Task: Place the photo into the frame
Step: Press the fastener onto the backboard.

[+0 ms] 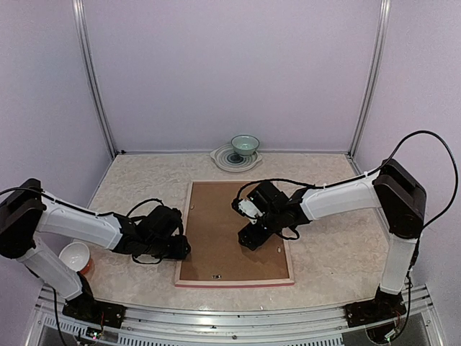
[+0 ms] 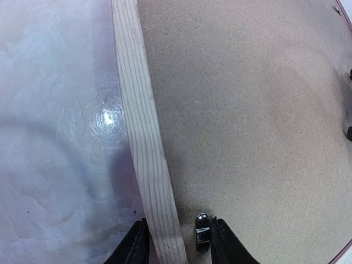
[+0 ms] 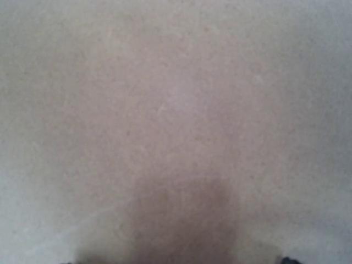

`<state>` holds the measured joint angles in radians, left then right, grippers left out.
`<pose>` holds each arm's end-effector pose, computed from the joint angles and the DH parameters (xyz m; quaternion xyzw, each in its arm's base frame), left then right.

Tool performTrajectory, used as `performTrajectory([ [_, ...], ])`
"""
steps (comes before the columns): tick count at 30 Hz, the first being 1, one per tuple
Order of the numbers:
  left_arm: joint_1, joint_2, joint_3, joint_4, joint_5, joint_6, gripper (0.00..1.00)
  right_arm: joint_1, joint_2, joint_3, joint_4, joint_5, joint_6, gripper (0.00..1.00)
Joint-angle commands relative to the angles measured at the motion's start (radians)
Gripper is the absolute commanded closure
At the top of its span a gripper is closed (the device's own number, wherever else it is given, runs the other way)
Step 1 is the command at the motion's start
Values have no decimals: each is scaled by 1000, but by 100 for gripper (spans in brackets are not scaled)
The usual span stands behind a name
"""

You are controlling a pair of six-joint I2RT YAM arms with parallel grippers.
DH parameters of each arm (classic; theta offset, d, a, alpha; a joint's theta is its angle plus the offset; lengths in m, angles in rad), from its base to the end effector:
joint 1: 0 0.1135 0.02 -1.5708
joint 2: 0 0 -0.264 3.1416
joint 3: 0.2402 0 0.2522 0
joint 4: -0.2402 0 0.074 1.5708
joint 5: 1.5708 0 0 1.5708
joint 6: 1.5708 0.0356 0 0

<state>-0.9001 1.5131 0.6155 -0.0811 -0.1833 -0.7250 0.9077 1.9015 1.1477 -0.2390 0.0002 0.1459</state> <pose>0.1699 -0.2038 0.1325 0.0567 0.9512 -0.1507 0.2633 0.2372 0.3036 0.1475 -0.3563 0.8898 0.1432 0.2464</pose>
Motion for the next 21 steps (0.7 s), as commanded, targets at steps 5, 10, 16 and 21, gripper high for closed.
performTrajectory([
  [5,-5,11,-39,-51,2,-2,66,10,45,-27,-60,-14,5,19],
  [10,-4,9,-46,-48,2,-5,69,10,43,-29,-62,-14,7,19],
  [16,-5,2,-46,-48,5,-7,72,10,42,-29,-62,-16,7,19],
  [21,-3,-17,-37,-61,-14,-4,79,10,41,-25,-63,-16,6,19],
])
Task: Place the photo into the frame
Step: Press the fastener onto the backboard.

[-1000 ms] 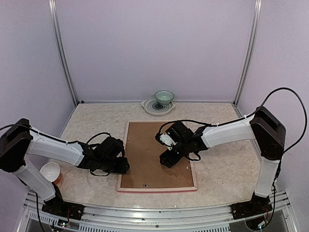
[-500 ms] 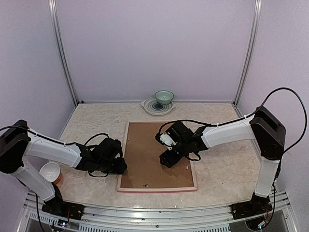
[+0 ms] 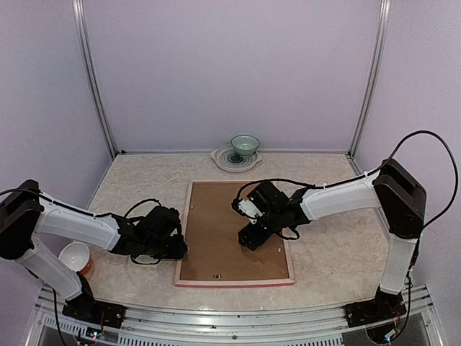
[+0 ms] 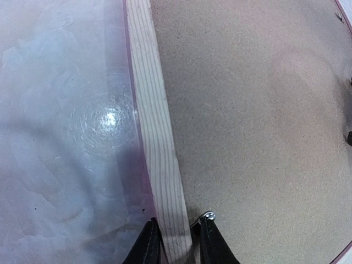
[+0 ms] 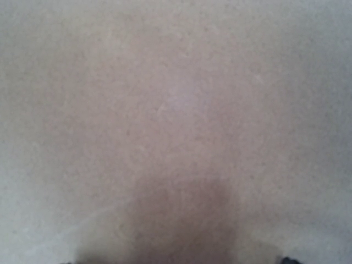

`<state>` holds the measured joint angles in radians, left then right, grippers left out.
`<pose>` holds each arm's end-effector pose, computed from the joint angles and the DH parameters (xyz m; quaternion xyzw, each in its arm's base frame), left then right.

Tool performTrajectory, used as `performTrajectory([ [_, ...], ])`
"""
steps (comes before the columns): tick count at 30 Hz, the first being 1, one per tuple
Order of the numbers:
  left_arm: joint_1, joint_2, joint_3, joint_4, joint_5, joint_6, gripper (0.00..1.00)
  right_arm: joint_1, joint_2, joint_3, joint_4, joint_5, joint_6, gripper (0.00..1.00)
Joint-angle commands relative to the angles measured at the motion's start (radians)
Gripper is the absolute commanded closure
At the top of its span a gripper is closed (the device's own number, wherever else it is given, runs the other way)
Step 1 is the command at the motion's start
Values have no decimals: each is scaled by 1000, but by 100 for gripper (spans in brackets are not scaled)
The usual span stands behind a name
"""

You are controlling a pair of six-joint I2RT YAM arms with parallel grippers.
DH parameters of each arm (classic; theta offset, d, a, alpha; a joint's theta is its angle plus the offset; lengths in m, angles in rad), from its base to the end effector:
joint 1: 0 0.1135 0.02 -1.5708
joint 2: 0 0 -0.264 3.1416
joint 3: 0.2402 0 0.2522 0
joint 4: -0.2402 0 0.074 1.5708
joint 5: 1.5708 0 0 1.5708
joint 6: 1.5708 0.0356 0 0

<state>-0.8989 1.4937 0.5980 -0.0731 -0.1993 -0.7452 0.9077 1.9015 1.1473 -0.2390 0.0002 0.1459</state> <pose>0.1681 -0.2001 0.1332 0.0436 0.9498 -0.1514 0.2704 0.2371 0.3035 0.1474 -0.3563 0.8899 0.1431 0.2462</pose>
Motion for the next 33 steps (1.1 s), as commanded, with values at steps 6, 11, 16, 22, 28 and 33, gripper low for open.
performTrajectory([
  [6,-5,1,-15,-79,-2,15,87,10,41,-26,-66,-16,6,19],
  [11,-5,-30,7,-101,-14,28,68,10,45,-22,-69,-17,4,19],
  [16,-5,-64,72,-201,-80,84,61,10,42,-19,-71,-17,3,19],
  [22,-5,-42,119,-264,-109,140,61,10,44,-19,-70,-17,3,19],
  [28,-6,-14,113,-230,-35,136,61,10,48,-22,-66,-17,3,19],
  [33,-6,14,107,-209,-15,136,61,10,50,-22,-65,-19,2,19],
])
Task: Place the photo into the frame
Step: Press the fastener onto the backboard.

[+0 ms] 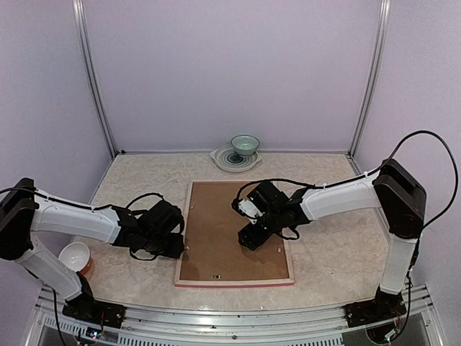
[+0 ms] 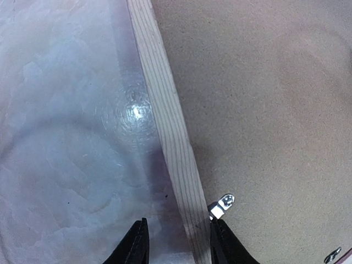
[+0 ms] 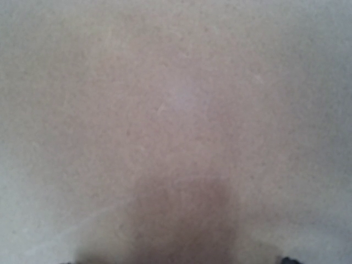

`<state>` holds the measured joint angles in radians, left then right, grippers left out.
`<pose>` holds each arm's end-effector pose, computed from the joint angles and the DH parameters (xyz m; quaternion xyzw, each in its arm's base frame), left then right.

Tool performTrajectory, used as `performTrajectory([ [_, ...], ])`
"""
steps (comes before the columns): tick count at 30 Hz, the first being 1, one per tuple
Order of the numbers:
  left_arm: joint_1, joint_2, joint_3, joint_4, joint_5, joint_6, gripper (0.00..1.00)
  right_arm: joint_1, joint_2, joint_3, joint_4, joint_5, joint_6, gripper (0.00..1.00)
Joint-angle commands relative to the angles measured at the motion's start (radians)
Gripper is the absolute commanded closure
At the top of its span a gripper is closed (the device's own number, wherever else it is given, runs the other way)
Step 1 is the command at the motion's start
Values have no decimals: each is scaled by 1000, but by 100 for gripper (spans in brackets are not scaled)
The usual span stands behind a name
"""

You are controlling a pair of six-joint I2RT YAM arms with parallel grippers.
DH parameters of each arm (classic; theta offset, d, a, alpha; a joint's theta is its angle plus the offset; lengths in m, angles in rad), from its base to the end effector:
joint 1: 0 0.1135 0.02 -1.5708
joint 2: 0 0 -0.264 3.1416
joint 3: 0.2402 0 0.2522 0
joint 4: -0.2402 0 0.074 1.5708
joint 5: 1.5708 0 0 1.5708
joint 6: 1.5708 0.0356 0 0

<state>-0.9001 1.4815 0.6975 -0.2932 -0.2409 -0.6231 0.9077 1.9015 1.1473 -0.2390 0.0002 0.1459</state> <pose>0.1706 -0.2013 0.1503 0.1038 0.9575 -0.0830 0.2559 0.2371 0.3035 0.1474 -0.3563 0.8899 0.1431 0.2462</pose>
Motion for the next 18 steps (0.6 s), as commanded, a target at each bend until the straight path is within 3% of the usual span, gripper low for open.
performTrajectory([
  [1,-6,35,6,16,27,14,61,10,50,-22,-65,-19,3,19],
  [9,-6,91,5,42,22,10,63,10,55,-23,-66,-20,2,19],
  [18,-6,111,-7,50,26,4,78,10,57,-23,-66,-13,1,19],
])
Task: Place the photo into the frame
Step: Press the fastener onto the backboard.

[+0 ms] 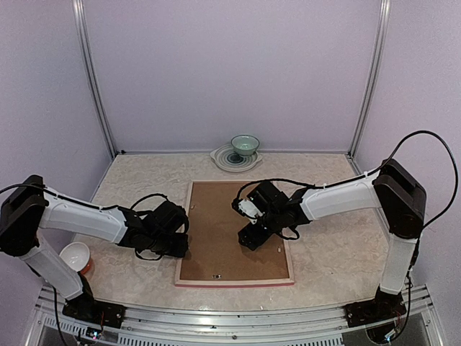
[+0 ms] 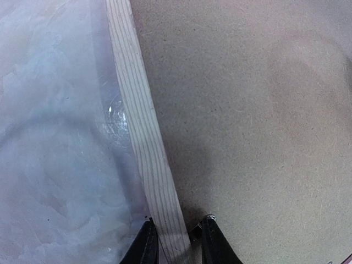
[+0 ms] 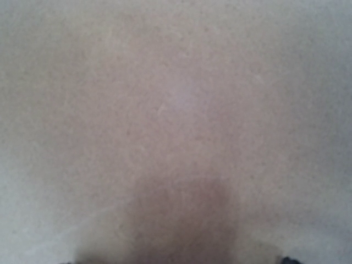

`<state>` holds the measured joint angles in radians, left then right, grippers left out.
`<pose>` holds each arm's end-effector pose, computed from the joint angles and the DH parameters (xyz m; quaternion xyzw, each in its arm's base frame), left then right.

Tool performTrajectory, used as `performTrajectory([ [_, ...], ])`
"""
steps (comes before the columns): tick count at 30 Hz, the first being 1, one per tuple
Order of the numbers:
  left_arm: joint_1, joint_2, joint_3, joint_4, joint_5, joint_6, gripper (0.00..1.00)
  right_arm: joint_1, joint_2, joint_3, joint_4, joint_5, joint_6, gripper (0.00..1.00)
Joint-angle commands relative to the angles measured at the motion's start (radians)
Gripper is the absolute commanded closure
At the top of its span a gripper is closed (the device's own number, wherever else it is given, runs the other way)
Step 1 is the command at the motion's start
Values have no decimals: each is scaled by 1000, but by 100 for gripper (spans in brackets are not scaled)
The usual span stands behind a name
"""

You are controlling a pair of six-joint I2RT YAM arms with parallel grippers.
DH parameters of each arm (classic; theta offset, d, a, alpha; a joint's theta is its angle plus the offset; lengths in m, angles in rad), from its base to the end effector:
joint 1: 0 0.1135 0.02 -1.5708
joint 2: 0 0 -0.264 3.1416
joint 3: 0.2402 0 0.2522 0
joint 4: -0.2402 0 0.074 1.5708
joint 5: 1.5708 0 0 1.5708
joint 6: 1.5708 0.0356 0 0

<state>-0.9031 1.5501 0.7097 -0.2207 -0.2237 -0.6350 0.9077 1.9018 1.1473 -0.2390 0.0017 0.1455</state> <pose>0.1769 -0.2116 0.1401 0.1006 0.9568 -0.0966 0.2551 0.2372 0.3035 0.1473 -0.3563 0.8899 0.1424 0.2465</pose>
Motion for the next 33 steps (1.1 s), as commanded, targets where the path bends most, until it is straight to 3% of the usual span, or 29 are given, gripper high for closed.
performTrajectory([
  [1,-3,41,-21,-22,11,15,78,10,57,-22,-68,-12,1,19],
  [9,-4,21,-36,-24,23,11,79,10,50,-17,-80,13,6,18],
  [15,-4,-3,-34,-45,25,16,74,10,35,-15,-90,23,12,16],
  [25,-5,-14,-34,-45,18,9,65,6,-127,-42,-158,124,78,4],
  [29,-4,-28,-28,-46,9,9,58,-11,-192,-75,-201,161,138,1],
  [33,-3,-76,-12,-38,-17,24,43,-90,-288,-166,-230,164,222,1],
])
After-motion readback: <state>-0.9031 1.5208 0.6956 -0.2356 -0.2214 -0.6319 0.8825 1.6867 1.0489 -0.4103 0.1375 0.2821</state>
